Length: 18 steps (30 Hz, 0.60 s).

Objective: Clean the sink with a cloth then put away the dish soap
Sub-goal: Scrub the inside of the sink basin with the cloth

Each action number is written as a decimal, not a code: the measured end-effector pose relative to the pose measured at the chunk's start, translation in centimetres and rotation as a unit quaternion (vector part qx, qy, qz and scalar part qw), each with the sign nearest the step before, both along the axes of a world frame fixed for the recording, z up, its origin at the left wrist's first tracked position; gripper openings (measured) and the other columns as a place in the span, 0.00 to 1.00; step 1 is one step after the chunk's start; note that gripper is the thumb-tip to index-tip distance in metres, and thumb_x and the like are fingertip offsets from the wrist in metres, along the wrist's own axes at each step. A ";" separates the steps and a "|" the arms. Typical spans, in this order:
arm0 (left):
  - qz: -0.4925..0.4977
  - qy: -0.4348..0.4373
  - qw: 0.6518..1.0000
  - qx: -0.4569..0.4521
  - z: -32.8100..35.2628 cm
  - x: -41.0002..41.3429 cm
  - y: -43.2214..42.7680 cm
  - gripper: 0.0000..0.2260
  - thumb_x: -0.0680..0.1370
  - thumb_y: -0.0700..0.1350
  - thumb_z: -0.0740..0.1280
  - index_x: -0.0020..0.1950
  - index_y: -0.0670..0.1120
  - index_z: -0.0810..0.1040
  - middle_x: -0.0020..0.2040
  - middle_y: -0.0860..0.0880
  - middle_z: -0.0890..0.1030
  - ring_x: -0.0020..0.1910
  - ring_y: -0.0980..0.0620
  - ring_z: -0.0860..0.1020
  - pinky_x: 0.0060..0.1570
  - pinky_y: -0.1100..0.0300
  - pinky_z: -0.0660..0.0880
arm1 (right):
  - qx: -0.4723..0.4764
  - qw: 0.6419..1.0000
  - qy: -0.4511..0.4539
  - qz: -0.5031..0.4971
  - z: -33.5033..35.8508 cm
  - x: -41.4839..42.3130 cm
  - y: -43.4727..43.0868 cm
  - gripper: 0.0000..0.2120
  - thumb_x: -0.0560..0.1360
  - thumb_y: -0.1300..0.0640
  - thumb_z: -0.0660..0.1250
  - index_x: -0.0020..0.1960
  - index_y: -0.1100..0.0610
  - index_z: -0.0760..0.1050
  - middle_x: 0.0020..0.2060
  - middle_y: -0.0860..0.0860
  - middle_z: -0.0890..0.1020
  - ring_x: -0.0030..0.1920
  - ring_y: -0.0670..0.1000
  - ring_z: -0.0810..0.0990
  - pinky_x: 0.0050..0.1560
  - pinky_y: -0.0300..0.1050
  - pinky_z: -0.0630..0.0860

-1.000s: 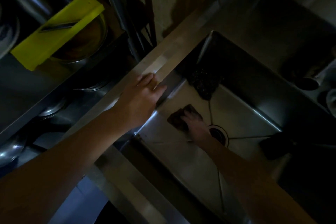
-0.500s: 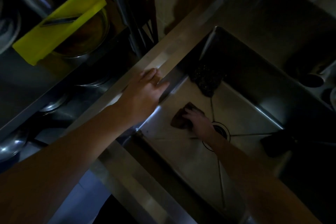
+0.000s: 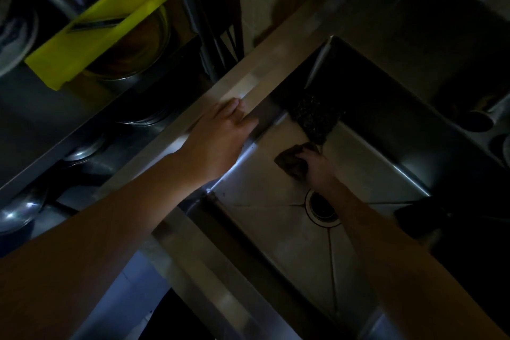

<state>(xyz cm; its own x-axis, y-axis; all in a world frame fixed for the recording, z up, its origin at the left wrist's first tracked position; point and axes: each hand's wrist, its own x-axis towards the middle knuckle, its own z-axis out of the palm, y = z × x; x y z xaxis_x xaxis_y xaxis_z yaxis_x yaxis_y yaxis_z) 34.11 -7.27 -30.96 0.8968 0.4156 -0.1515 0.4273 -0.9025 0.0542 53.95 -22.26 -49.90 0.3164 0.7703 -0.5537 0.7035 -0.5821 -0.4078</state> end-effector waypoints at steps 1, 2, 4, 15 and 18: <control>0.003 0.002 1.000 0.001 -0.1 0.0 -0.1 0.23 0.78 0.41 0.59 0.73 0.46 0.62 0.73 0.38 0.62 0.75 0.44 0.55 0.72 0.52 0.50 | 0.000 1.000 0.007 -0.007 0.1 -0.3 -1.0 0.21 0.76 0.58 0.63 0.70 0.54 0.70 0.73 0.54 0.65 0.73 0.56 0.64 0.73 0.51 0.61; 0.005 0.009 1.000 0.003 -0.1 0.0 -0.1 0.24 0.78 0.42 0.59 0.74 0.46 0.60 0.74 0.38 0.61 0.75 0.43 0.55 0.72 0.52 0.50 | -0.003 1.000 0.008 -0.006 0.2 -0.5 -2.0 0.22 0.76 0.59 0.64 0.70 0.55 0.70 0.73 0.54 0.65 0.73 0.56 0.64 0.73 0.50 0.61; 0.008 0.028 1.000 0.012 -0.3 0.1 -0.2 0.27 0.78 0.44 0.59 0.76 0.47 0.55 0.74 0.38 0.59 0.75 0.43 0.54 0.72 0.51 0.50 | -0.019 1.000 0.002 0.008 0.5 -1.1 -3.8 0.21 0.77 0.59 0.63 0.70 0.55 0.70 0.74 0.53 0.65 0.72 0.54 0.65 0.73 0.47 0.60; 0.025 0.057 0.998 0.006 0.2 -0.2 -0.5 0.27 0.78 0.46 0.59 0.76 0.46 0.54 0.76 0.39 0.54 0.75 0.44 0.53 0.71 0.50 0.53 | -0.134 0.989 0.059 -0.028 3.5 -5.4 -7.1 0.16 0.78 0.58 0.61 0.65 0.56 0.74 0.63 0.56 0.76 0.63 0.57 0.74 0.64 0.49 0.71; 0.032 0.068 0.997 0.007 0.5 -0.8 -0.8 0.27 0.78 0.47 0.59 0.75 0.48 0.55 0.77 0.42 0.52 0.75 0.46 0.52 0.70 0.49 0.56 | -0.165 0.981 0.085 -0.060 5.1 -6.7 -8.2 0.15 0.77 0.60 0.62 0.63 0.60 0.75 0.60 0.58 0.78 0.61 0.58 0.76 0.61 0.47 0.72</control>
<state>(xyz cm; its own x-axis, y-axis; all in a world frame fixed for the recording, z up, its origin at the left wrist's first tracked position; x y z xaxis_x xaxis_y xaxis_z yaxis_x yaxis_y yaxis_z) 33.28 -8.06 -30.46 0.8403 0.4742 -0.2628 0.4864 -0.8735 -0.0209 47.24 -30.49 -44.85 0.2760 0.5038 -0.8186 0.5600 -0.7764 -0.2891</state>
